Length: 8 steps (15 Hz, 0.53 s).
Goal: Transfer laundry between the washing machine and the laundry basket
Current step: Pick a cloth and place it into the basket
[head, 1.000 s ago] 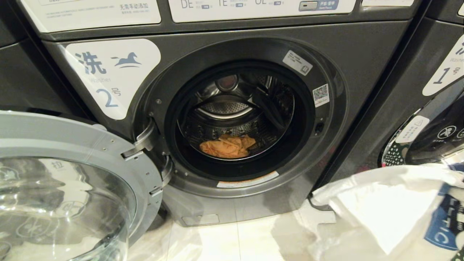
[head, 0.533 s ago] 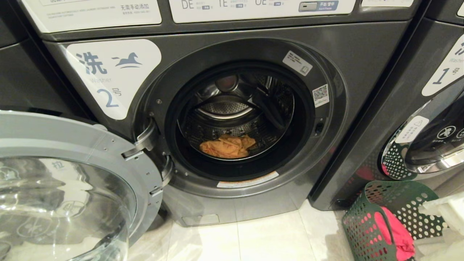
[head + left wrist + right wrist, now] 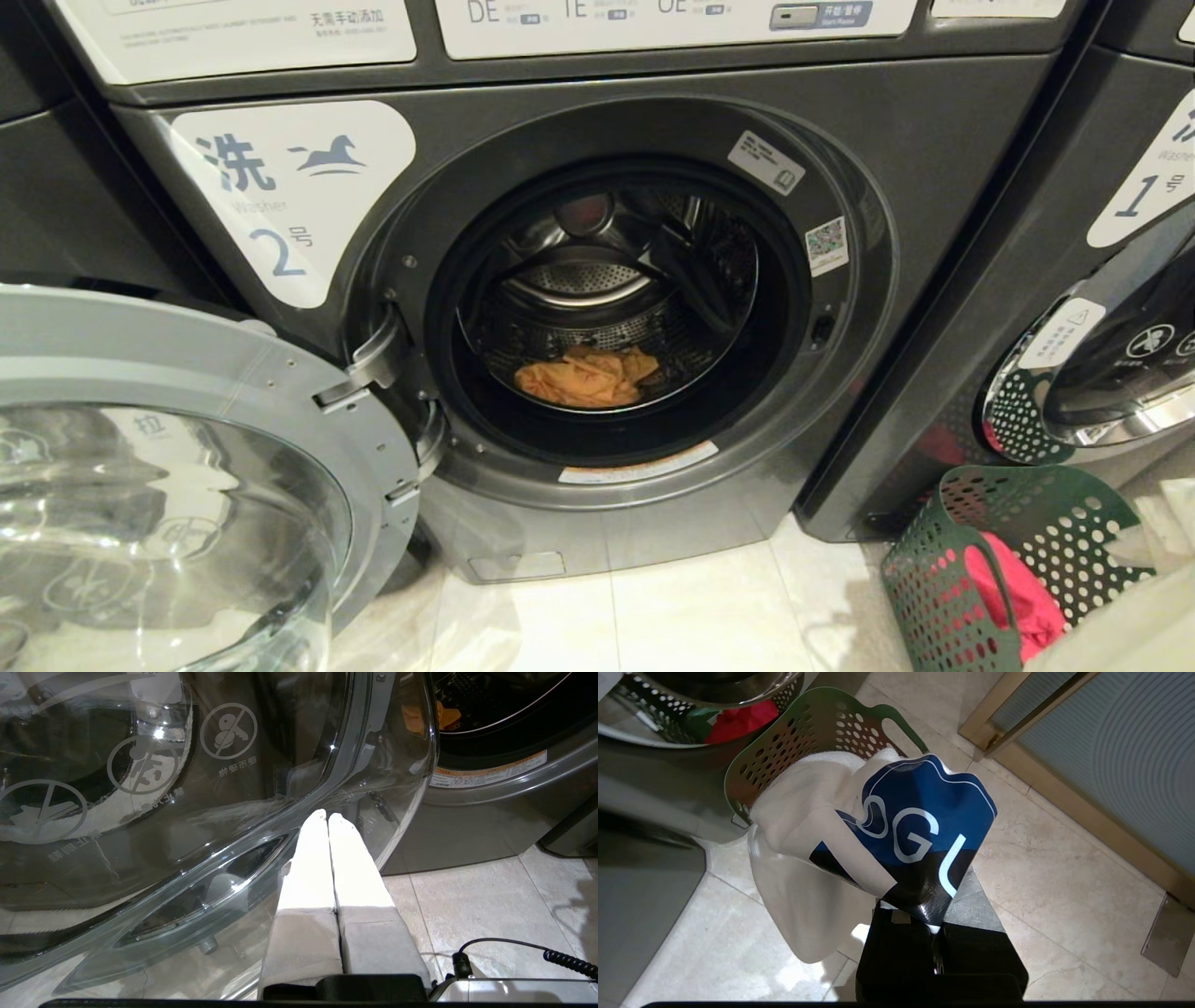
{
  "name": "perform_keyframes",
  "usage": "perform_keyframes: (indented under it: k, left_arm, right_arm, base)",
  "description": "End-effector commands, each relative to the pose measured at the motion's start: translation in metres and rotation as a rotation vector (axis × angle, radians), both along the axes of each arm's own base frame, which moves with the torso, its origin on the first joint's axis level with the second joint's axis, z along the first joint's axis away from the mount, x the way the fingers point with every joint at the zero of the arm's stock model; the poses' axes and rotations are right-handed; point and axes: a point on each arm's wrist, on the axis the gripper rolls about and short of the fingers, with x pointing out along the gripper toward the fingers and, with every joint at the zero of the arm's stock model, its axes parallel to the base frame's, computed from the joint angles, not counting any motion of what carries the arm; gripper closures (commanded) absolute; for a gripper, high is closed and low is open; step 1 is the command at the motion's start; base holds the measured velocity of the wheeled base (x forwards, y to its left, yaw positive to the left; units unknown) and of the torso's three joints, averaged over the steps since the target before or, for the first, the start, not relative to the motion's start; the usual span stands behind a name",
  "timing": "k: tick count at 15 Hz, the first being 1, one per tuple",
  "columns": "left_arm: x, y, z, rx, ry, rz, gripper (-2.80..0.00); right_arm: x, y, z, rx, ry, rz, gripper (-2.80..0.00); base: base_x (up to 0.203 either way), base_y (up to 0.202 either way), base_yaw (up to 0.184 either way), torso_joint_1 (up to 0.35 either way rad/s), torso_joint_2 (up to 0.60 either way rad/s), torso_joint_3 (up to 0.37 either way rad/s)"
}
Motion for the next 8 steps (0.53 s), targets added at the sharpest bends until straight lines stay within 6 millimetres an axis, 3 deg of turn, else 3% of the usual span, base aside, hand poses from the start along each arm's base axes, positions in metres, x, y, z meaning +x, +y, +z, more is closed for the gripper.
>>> perform_keyframes:
  k: [1, 4, 5, 8]
  left_arm:
    - [0.0, 0.0, 0.0, -0.001, -0.001, 0.001, 0.0]
    - [0.0, 0.0, 0.0, -0.001, -0.001, 0.001, 0.0]
    - [0.0, 0.0, 0.0, -0.001, -0.001, 0.001, 0.0]
    - [0.0, 0.0, 0.0, -0.001, -0.001, 0.001, 0.0]
  right_arm:
    - [0.049, -0.03, -0.03, 0.073, 0.122, -0.023, 0.0]
    - [0.098, -0.057, -0.066, 0.128, 0.154, 0.01, 0.0]
    - [0.112, -0.065, -0.081, 0.141, 0.165, 0.027, -2.8]
    - [0.144, -0.082, -0.11, 0.116, 0.125, 0.054, -2.8]
  base:
    - [0.0, 0.0, 0.0, 0.0, 0.0, 0.0]
    - [0.0, 0.0, 0.0, 0.0, 0.0, 0.0]
    - [0.0, 0.0, 0.0, 0.0, 0.0, 0.0]
    - [0.0, 0.0, 0.0, 0.0, 0.0, 0.0]
